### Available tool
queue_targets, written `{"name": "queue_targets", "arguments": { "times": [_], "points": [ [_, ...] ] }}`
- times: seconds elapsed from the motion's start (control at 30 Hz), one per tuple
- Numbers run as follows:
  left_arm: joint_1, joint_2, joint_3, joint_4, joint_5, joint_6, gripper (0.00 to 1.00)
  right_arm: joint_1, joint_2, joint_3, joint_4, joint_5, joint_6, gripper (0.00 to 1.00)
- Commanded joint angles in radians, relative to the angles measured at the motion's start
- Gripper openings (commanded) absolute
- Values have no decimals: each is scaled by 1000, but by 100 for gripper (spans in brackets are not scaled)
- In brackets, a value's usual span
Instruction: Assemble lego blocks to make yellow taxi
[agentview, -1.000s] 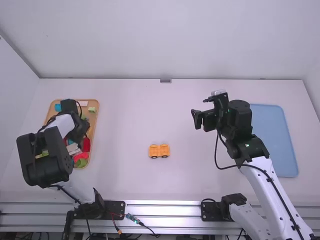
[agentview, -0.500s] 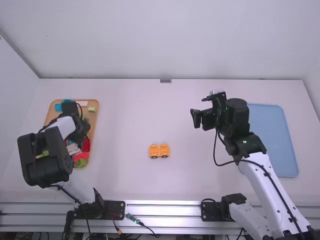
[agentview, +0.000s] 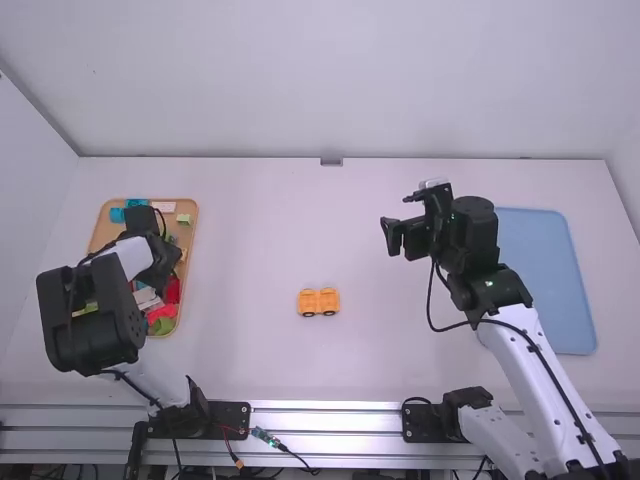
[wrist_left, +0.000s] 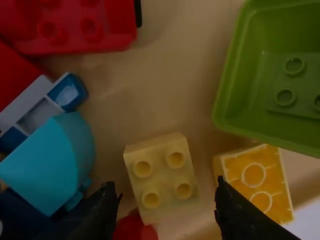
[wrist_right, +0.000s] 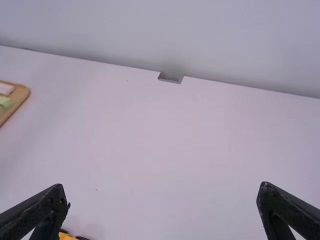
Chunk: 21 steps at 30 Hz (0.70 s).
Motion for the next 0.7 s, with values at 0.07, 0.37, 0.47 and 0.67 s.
{"name": "queue_targets", "arguments": {
  "times": [0.07,0.37,0.47,0.67],
  "points": [
    [2,10,-49,37,-13,5,54,0,-1,30,-1,2,2,100],
    [1,10,-95,117,-14,5,43,0,-1,30,0,2,2,100],
    [1,10,-100,128,-15,4,32,0,-1,30,0,-2,2,100],
    [1,10,-85,122,-14,4,22,0,-1,30,0,0,2,100]
  ]
}}
